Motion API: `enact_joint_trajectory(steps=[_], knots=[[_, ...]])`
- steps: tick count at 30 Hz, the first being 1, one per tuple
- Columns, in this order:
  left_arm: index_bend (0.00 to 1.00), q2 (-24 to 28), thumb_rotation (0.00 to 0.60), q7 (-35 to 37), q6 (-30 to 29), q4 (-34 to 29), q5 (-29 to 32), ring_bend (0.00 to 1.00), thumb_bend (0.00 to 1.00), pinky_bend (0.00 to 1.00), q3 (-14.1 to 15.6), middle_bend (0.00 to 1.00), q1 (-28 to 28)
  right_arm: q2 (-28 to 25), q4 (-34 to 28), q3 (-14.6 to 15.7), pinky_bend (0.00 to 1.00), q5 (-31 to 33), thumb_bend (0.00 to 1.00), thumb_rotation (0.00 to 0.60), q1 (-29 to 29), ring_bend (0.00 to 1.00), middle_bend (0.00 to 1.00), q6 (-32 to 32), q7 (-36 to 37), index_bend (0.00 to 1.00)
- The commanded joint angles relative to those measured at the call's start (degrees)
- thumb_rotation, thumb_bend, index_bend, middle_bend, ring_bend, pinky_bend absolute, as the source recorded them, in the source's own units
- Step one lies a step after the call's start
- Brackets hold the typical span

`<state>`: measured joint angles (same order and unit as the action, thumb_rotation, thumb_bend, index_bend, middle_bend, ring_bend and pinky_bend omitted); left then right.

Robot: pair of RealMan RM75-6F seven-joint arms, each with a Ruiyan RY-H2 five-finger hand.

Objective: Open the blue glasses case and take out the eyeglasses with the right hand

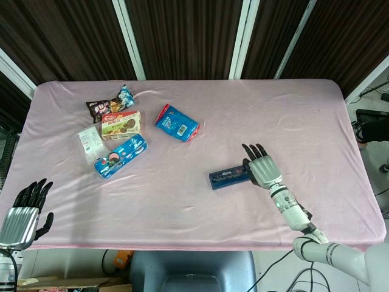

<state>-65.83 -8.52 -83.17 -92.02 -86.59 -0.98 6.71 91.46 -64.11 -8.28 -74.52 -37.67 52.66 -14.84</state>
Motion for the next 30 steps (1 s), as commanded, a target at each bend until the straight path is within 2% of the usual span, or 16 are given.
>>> enact_joint_trajectory(steps=[1,4,6,8,10,11,13,17,23,26,27,28,30], knots=[[0.0,-0.15,0.6,-0.35,0.28,-0.01,0.24,0.02,0.44,0.14,-0.06,0.03,0.11,1.4,1.33,-2.07,0.0,2.29,0.7,0.6,-1.88,0.0,0.0,-1.64,-1.46,0.56],[0.0,-0.27,0.6,-0.71,0.86,-0.16,0.62,0.02,0.44,0.14,-0.1,0.03,0.33,4.68,5.66,-5.42,0.0,6.6,0.7,0.6,-5.1,0.0,0.01,-4.35,-3.93,0.52],[0.0,-0.28,0.6,-0.77,0.95,-0.23,0.8,0.02,0.44,0.14,-0.19,0.03,0.38,6.94,9.15,-7.36,0.0,9.98,0.7,0.6,-7.19,0.0,0.01,-6.57,-5.79,0.41],[0.0,-0.37,0.6,-0.91,0.94,-0.18,0.98,0.02,0.44,0.14,-0.3,0.03,0.4,9.3,12.85,-9.41,0.0,13.59,0.6,0.6,-9.35,0.0,0.0,-8.43,-7.57,0.22],[0.0,-0.35,0.6,-0.77,1.13,-0.16,1.06,0.02,0.44,0.14,-0.33,0.03,0.51,10.86,15.13,-10.93,0.0,15.5,0.48,0.6,-10.81,0.0,0.0,-8.52,-8.16,0.11],[0.0,-0.32,0.6,-0.69,1.22,-0.12,1.07,0.02,0.44,0.14,-0.34,0.03,0.55,11.15,15.55,-11.34,0.0,15.72,0.44,0.6,-11.28,0.0,0.0,-8.14,-8.11,0.06],[0.0,-0.27,0.6,-0.58,1.3,-0.12,1.04,0.02,0.44,0.14,-0.31,0.03,0.59,10.46,14.41,-11.36,0.0,15.08,0.41,0.6,-11.32,0.0,0.0,-7.06,-7.73,0.03],[0.0,-0.17,0.6,-0.39,0.93,-0.3,0.5,0.02,0.44,0.14,-0.07,0.03,0.45,5.05,5.58,-9.2,0.0,10.88,0.41,0.6,-8.75,0.0,0.0,-3.47,-5.64,0.06],[0.0,-0.14,0.6,-0.48,0.38,-0.43,-0.21,0.02,0.44,0.14,0.28,0.03,0.19,-5.51,-10.42,-2.99,0.0,3.12,0.41,0.6,-3.03,0.0,0.0,1.19,-3.07,0.21],[0.0,-0.15,0.6,-0.48,0.39,-0.43,-0.21,0.02,0.44,0.14,0.29,0.03,0.19,-6.33,-11.52,-2.52,0.0,2.72,0.41,0.6,-2.65,0.0,0.0,1.31,-2.9,0.25],[0.0,-0.15,0.6,-0.5,0.41,-0.42,-0.21,0.02,0.44,0.14,0.31,0.03,0.19,-7.29,-12.93,-1.56,0.0,2.34,0.41,0.6,-2.11,0.0,0.0,0.99,-2.68,0.27],[0.0,-0.15,0.6,-0.53,0.43,-0.5,-0.33,0.02,0.44,0.14,0.37,0.03,0.2,-9.5,-16.17,1.42,0.0,1.99,0.41,0.6,-0.88,0.0,0.0,-1.23,-2.18,0.28],[0.0,-0.13,0.6,-0.55,0.35,-0.57,-0.52,0.02,0.44,0.14,0.43,0.03,0.19,-10.78,-18.02,2.64,0.0,1.73,0.41,0.6,-0.7,0.0,0.0,-2.46,-2.06,0.3]])
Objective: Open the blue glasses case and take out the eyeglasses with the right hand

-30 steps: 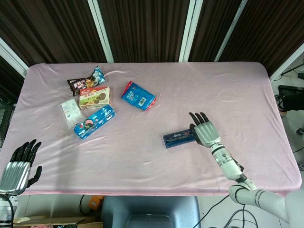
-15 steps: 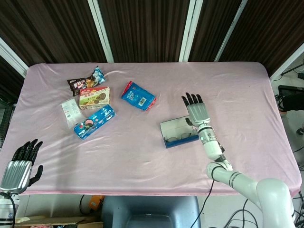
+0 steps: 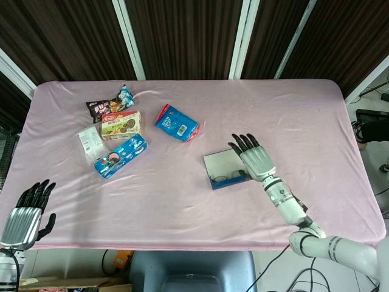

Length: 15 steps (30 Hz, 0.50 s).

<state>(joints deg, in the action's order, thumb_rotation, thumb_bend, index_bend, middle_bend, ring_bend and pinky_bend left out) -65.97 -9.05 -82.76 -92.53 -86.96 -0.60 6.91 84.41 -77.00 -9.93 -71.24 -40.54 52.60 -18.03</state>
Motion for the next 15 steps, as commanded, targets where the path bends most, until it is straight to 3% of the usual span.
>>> enact_joint_trajectory(steps=[1,7,15], knots=[[0.0,0.01,0.6,-0.05,-0.1,-0.06,-0.29,0.02,0.44,0.14,0.12,0.03,-0.02,-3.7,-5.36,4.83,0.0,-1.6,0.41,0.6,2.04,0.0,0.0,-3.12,0.87,0.31],[0.0,0.19,0.6,0.36,-0.14,-0.02,-0.51,0.02,0.44,0.14,0.2,0.03,-0.02,-0.94,-4.18,6.18,0.0,-1.16,0.48,0.6,1.09,0.0,0.0,-5.41,-0.56,0.34],[0.0,0.5,0.6,1.1,-0.45,0.17,-0.61,0.02,0.44,0.14,0.22,0.03,-0.21,3.11,-1.81,5.47,0.0,0.11,0.48,0.6,0.01,0.0,0.0,-5.33,-2.17,0.36]])
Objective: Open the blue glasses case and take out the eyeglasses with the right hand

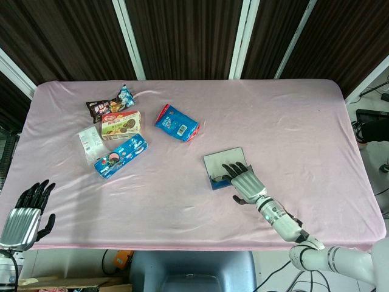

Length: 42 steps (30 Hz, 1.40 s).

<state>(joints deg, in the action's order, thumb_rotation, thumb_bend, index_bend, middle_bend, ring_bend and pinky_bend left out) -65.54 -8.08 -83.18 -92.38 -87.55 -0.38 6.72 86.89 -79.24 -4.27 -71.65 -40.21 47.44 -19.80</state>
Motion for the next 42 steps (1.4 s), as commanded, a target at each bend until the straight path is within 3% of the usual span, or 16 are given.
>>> enact_joint_trajectory(steps=[1,7,14,28,36,42], knots=[[0.0,0.1,0.6,0.21,-0.03,0.03,-0.02,0.02,0.44,0.14,-0.01,0.03,-0.02,0.97,0.58,-0.25,0.0,0.81,0.48,0.6,-0.49,0.0,0.0,-0.39,-0.6,0.36],[0.0,0.29,0.6,0.71,-0.26,0.04,-0.12,0.02,0.44,0.14,-0.03,0.03,-0.13,2.78,0.49,-0.59,0.0,1.57,0.48,0.6,-1.45,0.0,0.0,-1.01,-1.19,0.37],[0.0,0.45,0.6,1.04,-0.31,0.11,-0.17,0.02,0.44,0.14,-0.02,0.03,-0.18,2.15,-2.73,1.43,0.0,-0.68,0.48,0.6,-1.13,0.0,0.0,-0.02,-2.32,0.38],[0.0,0.57,0.6,0.94,-0.36,-0.15,-0.32,0.02,0.44,0.14,0.06,0.03,-0.27,-9.0,-11.92,11.54,0.0,-10.88,0.48,0.6,5.27,0.0,0.0,6.54,-1.9,0.4],[0.0,0.23,0.6,0.14,0.04,-0.31,-0.77,0.02,0.44,0.15,0.34,0.03,-0.08,-13.08,-10.13,14.23,0.0,-15.15,0.48,0.6,8.6,0.0,0.0,10.05,2.92,0.4],[0.0,0.0,0.6,-0.24,0.26,-0.43,-0.73,0.02,0.44,0.15,0.34,0.03,0.04,-12.79,-5.49,13.44,0.0,-14.62,0.48,0.6,9.99,0.0,0.0,10.5,4.83,0.41]])
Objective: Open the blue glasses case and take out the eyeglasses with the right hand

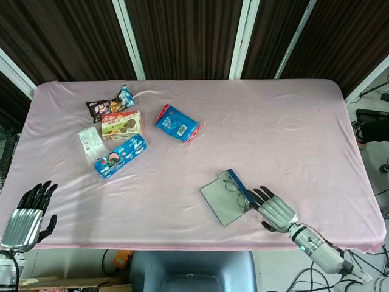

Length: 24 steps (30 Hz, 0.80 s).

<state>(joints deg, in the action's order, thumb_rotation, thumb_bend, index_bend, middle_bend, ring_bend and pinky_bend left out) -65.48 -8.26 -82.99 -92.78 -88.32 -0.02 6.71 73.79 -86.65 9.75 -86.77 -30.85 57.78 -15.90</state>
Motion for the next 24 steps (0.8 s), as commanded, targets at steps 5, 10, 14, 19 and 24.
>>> enact_joint_trajectory(steps=[5,10,14,19,24], knots=[[0.0,-0.22,0.6,-0.41,0.29,-0.02,0.0,0.02,0.44,0.15,0.04,0.03,0.15,1.85,5.85,-2.54,0.0,2.04,0.48,0.6,0.83,0.0,0.0,-0.48,1.77,0.4],[0.0,-0.35,0.6,-0.74,0.85,0.01,0.52,0.02,0.44,0.15,-0.12,0.03,0.39,3.85,9.04,-5.67,0.0,4.78,0.48,0.6,-0.13,0.0,0.0,-1.98,0.17,0.39],[0.0,-0.43,0.6,-1.13,1.32,-0.05,0.88,0.03,0.44,0.15,-0.17,0.03,0.57,5.71,10.87,-8.41,0.0,7.49,0.48,0.6,-1.77,0.0,0.0,-4.43,-0.3,0.39],[0.0,-0.37,0.6,-1.21,1.3,-0.22,1.27,0.03,0.44,0.16,-0.19,0.03,0.45,5.9,12.03,-8.65,0.0,5.88,0.48,0.6,-1.74,0.0,0.0,-3.34,1.34,0.39],[0.0,-0.31,0.6,-1.22,1.51,-0.38,1.39,0.03,0.44,0.16,-0.08,0.03,0.45,2.99,9.89,-7.97,0.0,3.74,0.48,0.6,-0.05,0.0,0.0,-0.47,5.9,0.39]])
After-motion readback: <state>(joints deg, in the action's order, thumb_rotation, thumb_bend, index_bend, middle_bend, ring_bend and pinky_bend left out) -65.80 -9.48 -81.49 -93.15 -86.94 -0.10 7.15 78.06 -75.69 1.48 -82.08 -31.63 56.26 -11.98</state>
